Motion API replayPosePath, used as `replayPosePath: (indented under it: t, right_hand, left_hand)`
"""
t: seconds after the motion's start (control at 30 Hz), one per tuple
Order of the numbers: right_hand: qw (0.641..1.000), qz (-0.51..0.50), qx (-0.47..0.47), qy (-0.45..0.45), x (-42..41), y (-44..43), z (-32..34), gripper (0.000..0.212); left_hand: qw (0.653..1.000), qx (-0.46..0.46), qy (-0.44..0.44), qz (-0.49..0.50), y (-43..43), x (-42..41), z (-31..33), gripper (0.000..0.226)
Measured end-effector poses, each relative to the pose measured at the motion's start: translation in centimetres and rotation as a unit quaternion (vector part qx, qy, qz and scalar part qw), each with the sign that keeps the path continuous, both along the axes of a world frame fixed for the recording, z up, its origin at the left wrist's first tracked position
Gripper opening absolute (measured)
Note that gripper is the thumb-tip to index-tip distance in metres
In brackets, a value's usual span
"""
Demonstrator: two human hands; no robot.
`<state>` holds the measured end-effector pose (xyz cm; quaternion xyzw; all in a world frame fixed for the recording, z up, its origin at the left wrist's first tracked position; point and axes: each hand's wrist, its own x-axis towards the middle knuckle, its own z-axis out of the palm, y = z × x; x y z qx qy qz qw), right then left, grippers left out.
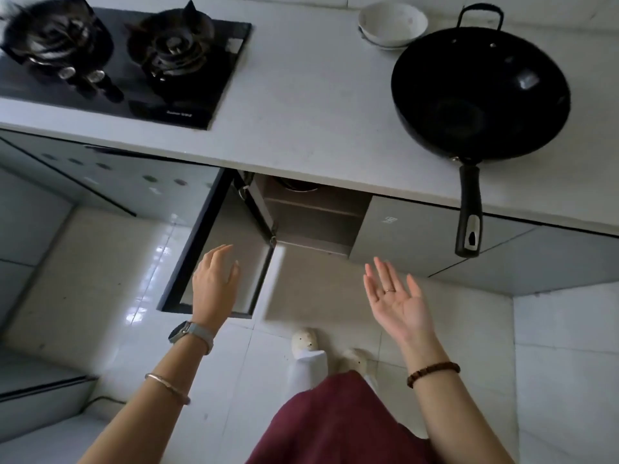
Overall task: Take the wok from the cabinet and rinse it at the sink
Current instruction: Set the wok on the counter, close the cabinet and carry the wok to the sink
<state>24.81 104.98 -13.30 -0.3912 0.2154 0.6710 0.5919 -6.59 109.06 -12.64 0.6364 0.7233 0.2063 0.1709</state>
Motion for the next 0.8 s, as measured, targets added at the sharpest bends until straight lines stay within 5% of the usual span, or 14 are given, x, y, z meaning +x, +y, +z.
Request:
replayPosePath:
  t: [0.23,0.5,0.57,0.7,0.8]
  right_hand:
    - [0.986,0.145,0.010,-0.077,-4.0,1.4,0.5,0.055]
    - [0.983,0.139,0.055,-0.105,-7.5,5.9,0.3,0.125]
    - [0.982,0.140,0.069,-0.103,-8.4,7.1,-0.1,0.117]
    - [0.936,0.233,0.063,-0.258,-11.4,9.3,0.6,0.047]
    - [0.800,0.365,0.063,-0.473,-13.1,10.3,1.0,0.040]
  left_hand:
    - [0.990,-0.050,-0.067,0.116,1.2,-7.7,-0.3,0.034]
    - [0.918,-0.198,-0.268,0.213,5.7,-15.5,-1.5,0.031]
    - [0.887,-0.242,-0.329,0.217,6.5,-16.5,-2.0,0.030]
    - [0.835,-0.304,-0.413,0.202,7.2,-17.5,-2.9,0.028]
    - [0.818,-0.331,-0.435,0.178,7.3,-17.8,-3.2,0.027]
